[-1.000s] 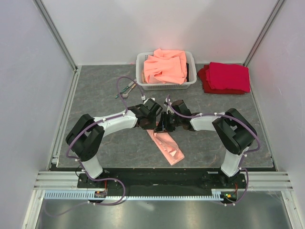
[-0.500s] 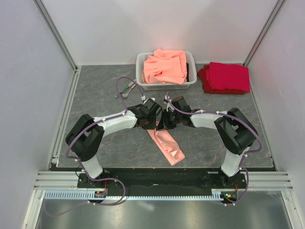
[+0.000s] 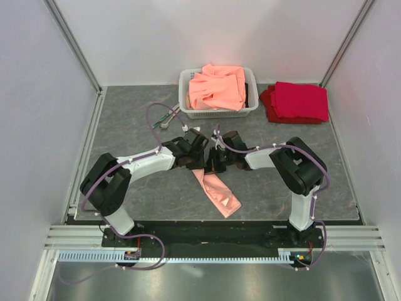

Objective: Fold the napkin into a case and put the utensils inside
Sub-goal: Stuff the top corner of the smaller-rectangle-folded napkin into the folded napkin.

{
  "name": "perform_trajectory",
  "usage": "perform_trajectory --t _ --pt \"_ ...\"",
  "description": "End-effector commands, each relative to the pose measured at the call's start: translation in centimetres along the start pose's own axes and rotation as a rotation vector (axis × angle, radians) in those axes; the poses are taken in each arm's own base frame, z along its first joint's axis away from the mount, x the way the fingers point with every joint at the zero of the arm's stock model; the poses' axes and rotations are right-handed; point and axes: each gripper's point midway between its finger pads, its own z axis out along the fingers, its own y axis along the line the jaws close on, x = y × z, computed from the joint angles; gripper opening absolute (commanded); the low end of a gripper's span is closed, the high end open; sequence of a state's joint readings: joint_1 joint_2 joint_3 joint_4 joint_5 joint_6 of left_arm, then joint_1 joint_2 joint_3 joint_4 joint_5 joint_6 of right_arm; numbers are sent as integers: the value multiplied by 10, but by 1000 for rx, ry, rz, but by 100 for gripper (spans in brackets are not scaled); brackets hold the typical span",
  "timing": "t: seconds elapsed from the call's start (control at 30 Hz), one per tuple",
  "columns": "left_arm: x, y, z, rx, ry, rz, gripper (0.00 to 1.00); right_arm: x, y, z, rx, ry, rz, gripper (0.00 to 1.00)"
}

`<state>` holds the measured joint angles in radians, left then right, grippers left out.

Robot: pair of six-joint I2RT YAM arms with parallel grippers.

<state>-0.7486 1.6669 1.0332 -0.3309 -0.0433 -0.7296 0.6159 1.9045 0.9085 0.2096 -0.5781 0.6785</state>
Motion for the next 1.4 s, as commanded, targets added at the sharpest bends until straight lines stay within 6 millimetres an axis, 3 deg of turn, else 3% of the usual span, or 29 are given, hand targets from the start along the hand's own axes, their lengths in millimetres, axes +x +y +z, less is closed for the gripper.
perform_trajectory --t 0.0,0.07,0.13,0.33,0.6,0.77,0.97,1.07,1.27,1.37 --pt "-1 -18 -2 115 -8 -97 2 13 3 21 -58 40 -4 0" --pt "0 -11 -3 95 1 -99 2 9 -2 14 -50 25 -2 1" --pt "-2 -3 -5 79 -8 -103 2 9 -3 6 -23 24 -25 16" --pt "-2 8 -10 54 -16 -92 2 -2 1 -24 49 -15 -82 34" --pt "-1 8 -11 57 -9 -82 2 -12 8 -31 49 -32 -109 42" --pt "-3 6 -14 65 -14 -78 2 -19 8 -24 41 -35 -108 39" --pt "-2 7 -12 61 -9 -74 2 -28 17 -22 11 -48 -110 14" --pt "-3 7 -11 57 -13 -75 2 -22 24 -15 -32 -30 -99 2" --pt "-15 2 -8 93 -14 -101 2 12 33 21 -89 40 -44 0" --pt "-12 5 -6 93 -6 -120 2 15 21 31 -70 56 -30 0"
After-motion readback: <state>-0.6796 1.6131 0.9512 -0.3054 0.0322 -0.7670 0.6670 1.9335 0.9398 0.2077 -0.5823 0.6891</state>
